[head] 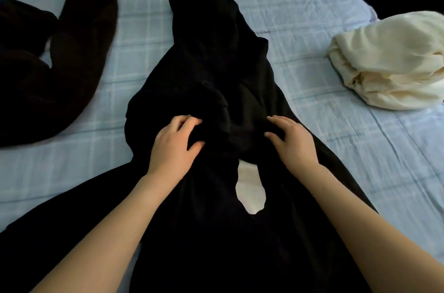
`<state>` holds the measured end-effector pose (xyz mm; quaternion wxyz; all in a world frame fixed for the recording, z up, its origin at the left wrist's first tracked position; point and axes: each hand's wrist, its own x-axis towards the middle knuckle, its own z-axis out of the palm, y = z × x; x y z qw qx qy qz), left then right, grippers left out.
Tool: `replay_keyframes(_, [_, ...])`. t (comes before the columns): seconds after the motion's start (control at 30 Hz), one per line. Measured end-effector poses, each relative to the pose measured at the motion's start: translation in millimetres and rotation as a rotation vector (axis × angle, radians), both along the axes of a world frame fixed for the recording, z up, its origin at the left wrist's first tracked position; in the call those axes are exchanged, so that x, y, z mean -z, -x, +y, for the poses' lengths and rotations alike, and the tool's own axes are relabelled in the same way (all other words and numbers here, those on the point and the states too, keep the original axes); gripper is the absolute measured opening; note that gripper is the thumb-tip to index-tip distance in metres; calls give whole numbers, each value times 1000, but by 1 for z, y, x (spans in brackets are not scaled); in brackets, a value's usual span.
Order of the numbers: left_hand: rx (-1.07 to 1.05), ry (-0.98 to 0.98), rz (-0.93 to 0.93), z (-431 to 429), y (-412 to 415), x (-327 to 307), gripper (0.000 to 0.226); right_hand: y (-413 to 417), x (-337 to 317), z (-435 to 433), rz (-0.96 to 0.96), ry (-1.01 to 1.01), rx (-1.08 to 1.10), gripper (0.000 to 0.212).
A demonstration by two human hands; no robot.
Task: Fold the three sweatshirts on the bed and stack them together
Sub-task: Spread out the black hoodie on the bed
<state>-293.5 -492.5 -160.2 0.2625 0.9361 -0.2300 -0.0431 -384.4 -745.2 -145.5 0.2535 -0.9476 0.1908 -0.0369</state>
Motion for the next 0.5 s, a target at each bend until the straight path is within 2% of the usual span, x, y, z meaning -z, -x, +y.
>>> replay_keyframes(0.07, [-46,41,-24,-7,0,-5,24,-3,2,-6,-143,-7,70,26])
replay_keyframes(0.17, [-183,259,27,-15,-7,-27,6,-5,-13,-40,-299,-52,210,20])
replay_keyframes(0.3, [-403,635,145,-24,0,-66,8,10,-50,-120,-465,-129,378,23])
replay_keyframes(0.33, [-493,658,188,-24,8,-73,12,15,-59,-141,-479,-151,414,25])
replay_keyframes(0.37, [-573,575,229,-24,17,-79,16,19,-65,-160,-468,-154,425,26])
replay_keyframes(0.4, [-594,362,270,-23,25,-81,20,22,-67,-175,-423,-131,397,26])
replay_keyframes(0.47, [-469,-322,345,-23,41,-78,20,26,-59,-193,-250,-46,258,26])
replay_keyframes(0.5, [-410,-642,336,-31,49,-78,27,29,-52,-197,-177,-25,193,26])
